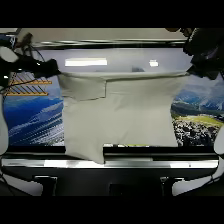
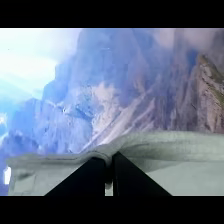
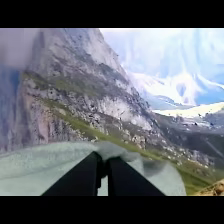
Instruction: Fold the clothes and pants, and hang the long-sleeved shirts on hangers.
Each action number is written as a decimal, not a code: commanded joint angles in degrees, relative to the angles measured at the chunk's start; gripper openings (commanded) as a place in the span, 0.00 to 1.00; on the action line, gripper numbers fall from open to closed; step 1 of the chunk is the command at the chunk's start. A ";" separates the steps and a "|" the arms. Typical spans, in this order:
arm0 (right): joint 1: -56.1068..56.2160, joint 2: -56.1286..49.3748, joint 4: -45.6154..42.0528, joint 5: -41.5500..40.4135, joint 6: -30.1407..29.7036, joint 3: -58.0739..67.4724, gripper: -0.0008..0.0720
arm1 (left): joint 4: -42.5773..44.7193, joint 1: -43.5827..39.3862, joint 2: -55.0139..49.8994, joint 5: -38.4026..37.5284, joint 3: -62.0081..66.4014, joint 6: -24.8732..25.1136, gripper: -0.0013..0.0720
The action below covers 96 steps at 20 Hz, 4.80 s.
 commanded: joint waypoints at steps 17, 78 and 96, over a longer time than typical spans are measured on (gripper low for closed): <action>0.04 -17.94 -6.62 -3.58 -3.43 -0.90 0.06 | 5.84 -2.01 -15.06 -11.43 3.48 5.86 0.04; -11.39 16.15 7.26 -11.52 -15.37 -32.06 0.73 | -26.60 7.61 32.37 0.42 -82.36 26.62 0.79; -12.94 6.93 -2.29 -10.47 -16.06 -39.34 0.73 | -26.60 6.21 30.95 1.05 -82.31 26.45 0.04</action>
